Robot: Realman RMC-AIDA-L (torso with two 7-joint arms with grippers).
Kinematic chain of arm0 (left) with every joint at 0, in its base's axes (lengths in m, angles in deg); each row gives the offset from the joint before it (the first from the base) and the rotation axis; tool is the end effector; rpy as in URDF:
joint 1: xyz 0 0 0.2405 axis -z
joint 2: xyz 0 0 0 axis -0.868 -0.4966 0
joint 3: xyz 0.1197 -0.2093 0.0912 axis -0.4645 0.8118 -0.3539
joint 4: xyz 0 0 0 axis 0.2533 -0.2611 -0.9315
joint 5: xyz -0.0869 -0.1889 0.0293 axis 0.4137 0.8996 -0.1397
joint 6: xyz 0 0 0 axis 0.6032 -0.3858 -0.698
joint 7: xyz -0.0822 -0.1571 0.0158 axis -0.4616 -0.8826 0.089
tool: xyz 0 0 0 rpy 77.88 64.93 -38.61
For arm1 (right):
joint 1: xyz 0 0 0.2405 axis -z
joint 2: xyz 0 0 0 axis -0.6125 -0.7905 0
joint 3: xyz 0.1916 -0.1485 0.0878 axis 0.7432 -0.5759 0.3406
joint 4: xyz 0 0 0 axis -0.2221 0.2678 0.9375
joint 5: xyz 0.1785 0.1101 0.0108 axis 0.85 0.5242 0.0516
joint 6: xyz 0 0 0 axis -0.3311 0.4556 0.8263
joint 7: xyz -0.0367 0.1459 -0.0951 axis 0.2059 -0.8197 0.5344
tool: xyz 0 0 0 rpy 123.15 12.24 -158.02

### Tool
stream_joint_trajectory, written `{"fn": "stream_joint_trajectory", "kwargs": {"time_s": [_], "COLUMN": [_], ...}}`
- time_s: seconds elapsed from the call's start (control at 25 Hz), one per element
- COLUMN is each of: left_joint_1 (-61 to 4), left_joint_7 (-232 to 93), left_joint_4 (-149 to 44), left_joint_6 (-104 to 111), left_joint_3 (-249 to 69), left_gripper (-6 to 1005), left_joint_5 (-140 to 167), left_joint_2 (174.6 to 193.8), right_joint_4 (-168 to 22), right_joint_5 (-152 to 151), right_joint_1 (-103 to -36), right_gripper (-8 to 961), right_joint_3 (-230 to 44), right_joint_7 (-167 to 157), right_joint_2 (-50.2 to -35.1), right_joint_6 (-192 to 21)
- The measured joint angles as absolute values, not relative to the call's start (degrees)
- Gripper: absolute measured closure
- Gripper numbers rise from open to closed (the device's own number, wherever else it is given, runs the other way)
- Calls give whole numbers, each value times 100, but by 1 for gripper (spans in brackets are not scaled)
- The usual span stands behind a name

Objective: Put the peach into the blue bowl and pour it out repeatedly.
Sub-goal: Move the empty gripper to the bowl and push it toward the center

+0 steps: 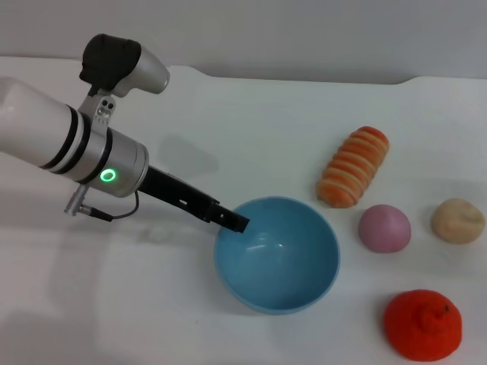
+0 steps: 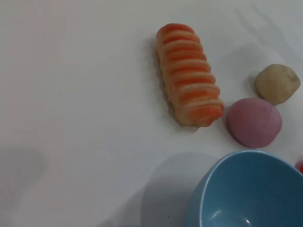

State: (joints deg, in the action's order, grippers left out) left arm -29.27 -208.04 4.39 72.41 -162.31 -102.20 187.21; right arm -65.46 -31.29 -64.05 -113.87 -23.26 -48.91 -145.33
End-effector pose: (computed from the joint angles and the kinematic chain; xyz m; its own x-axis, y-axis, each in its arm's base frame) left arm -0.2281 0.3523 -0.0720 0.6410 0.7670 0.0283 0.7559 -0.6245 -0.1962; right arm 0.3709 0.3493 0.0034 0.5506 -0.0153 -0.8346 -0.8338 0.0375 -0.5508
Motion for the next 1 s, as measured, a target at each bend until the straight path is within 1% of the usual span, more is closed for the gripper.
{"fn": "stream_joint_trajectory", "kwargs": {"time_s": [1.0], "left_joint_1": [-2840], "left_joint_7": [-20857], "left_joint_4": [52], "left_joint_6": [6587], "left_joint_3": [-17270], "left_gripper": [271], "left_joint_5": [-9978], "left_joint_2": [18757], "right_joint_4": [-6554], "right_joint_5": [-3129], "right_joint_1": [-6359], "right_gripper": [174], "right_joint_3": [-11387], "right_joint_7": [-2348], "right_joint_2": [-4892], "right_joint_6": [-14534]}}
